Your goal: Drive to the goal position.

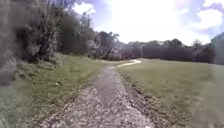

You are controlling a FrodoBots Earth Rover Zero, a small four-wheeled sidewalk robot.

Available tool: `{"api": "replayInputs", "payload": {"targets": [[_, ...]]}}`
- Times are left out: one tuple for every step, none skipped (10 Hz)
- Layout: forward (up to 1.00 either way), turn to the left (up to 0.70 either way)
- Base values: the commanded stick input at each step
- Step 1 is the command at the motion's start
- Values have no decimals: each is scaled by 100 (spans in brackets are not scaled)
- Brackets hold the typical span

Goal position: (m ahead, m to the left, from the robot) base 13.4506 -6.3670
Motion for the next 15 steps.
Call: {"api": "replayInputs", "payload": {"targets": [[70, 0], [70, 0], [70, 0], [70, 0], [70, 0], [70, 0], [70, 0], [70, 0], [70, -9], [70, -32], [70, -35], [70, -35], [70, -35], [0, 0], [0, 0]]}}
